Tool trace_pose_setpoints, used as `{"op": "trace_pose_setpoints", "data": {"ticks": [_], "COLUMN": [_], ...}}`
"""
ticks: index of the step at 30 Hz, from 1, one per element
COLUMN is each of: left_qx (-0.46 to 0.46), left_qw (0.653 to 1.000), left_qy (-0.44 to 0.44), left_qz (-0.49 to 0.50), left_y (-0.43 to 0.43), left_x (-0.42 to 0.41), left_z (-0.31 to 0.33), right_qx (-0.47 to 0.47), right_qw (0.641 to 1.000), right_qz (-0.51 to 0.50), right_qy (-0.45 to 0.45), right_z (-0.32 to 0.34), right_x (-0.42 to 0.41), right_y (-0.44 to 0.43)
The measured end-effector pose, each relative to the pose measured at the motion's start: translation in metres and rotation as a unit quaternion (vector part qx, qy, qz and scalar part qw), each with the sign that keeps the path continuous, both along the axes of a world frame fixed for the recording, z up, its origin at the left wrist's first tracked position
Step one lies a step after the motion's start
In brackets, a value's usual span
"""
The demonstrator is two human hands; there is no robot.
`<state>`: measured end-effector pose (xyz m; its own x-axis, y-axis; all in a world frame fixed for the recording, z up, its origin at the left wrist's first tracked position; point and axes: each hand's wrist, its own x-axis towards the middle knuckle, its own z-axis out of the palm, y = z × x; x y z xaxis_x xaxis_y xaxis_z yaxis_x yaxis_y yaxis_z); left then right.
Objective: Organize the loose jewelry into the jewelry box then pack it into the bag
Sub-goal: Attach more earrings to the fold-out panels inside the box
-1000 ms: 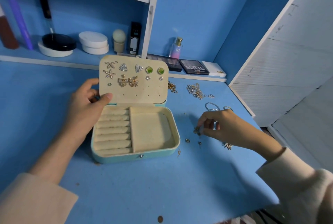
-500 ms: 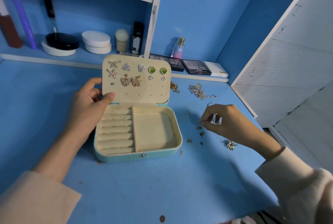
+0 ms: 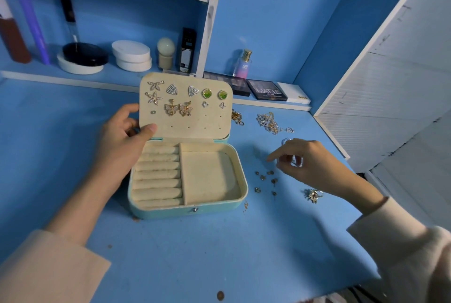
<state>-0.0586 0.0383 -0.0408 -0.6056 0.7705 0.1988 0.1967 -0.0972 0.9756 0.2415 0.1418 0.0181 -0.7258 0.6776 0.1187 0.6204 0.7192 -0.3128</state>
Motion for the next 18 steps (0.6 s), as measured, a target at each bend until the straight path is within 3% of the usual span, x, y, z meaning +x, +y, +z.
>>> {"op": "trace_pose_setpoints", "data": {"ticks": [18], "left_qx": [-0.009], "left_qw": [1.0], "left_qy": [0.005], "left_qz": [0.007], "left_y": [-0.0004], "left_x": [-0.0004], "left_z": [0.0001], "right_qx": [-0.054], "right_qw": [0.997], "right_qz": [-0.014], "right_qy": [-0.06], "right_z": [0.0007], "right_x": [-0.0029], "right_y": [0.0015]}}
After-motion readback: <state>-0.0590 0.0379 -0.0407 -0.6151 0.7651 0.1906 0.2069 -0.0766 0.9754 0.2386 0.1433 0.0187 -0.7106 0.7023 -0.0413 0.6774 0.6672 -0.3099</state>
